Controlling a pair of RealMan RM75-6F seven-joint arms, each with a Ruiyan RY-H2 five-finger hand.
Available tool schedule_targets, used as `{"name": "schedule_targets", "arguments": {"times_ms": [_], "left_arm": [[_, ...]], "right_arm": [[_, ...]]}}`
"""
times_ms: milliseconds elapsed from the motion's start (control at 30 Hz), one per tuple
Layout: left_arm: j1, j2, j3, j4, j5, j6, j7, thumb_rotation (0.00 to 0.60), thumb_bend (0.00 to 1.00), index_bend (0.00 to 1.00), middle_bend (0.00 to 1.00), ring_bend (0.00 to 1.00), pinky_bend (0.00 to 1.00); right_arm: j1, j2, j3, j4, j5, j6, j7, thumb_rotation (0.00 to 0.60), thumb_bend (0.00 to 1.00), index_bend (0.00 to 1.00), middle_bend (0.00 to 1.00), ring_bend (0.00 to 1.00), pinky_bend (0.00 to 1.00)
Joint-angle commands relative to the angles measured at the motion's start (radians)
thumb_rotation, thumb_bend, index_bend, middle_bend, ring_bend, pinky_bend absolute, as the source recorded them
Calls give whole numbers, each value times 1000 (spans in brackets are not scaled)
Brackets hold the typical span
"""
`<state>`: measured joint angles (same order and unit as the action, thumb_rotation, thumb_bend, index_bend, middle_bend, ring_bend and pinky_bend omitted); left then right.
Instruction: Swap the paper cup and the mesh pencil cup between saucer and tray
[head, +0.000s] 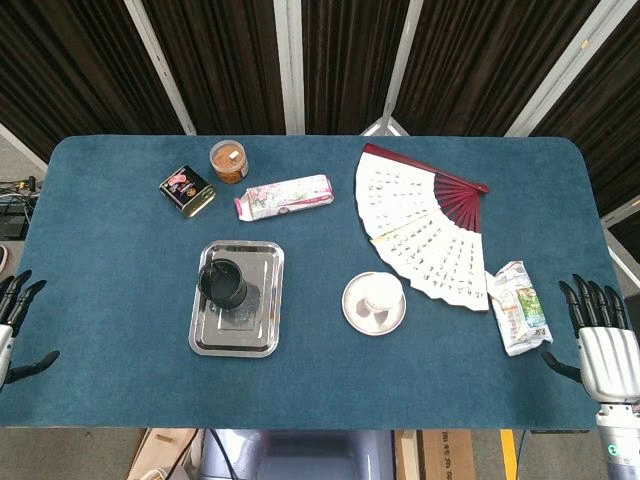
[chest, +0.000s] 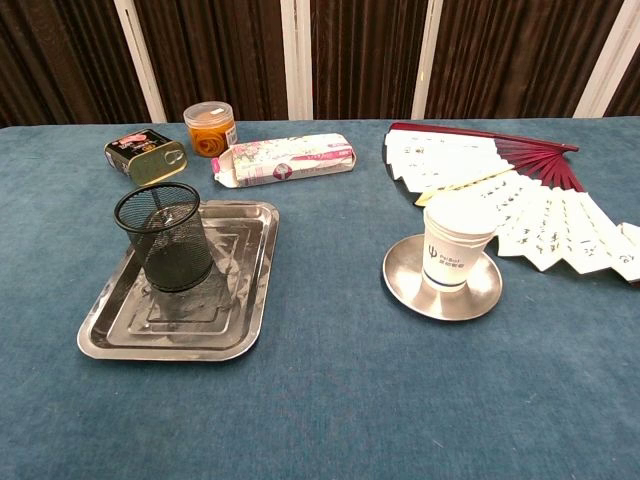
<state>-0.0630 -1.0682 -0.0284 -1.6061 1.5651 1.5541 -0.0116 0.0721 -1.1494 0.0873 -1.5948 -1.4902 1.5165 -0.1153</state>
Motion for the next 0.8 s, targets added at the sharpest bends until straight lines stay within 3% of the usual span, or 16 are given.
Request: {"name": "schedule_targets", "arguments": {"times_ms": [33, 633, 800], "left_arm": [[-3, -4, -2, 3, 1, -1, 1, 600, 116, 106, 0, 0, 86], [-3, -14, -7, -10, -21, -11, 25, 600, 116, 109, 0, 0, 86], [0, -14, 3, -19, -5, -7, 27, 600, 116, 109, 0, 0, 87]], "right_arm": [[2, -1, -3, -7, 10, -15, -1, 600, 59, 68, 14, 0, 0], [-1, 16, -15, -51, 31, -45, 0, 600, 56, 68, 14, 0, 0], [20, 20, -21, -83, 23, -92, 56, 600, 48, 68, 14, 0, 0]]}}
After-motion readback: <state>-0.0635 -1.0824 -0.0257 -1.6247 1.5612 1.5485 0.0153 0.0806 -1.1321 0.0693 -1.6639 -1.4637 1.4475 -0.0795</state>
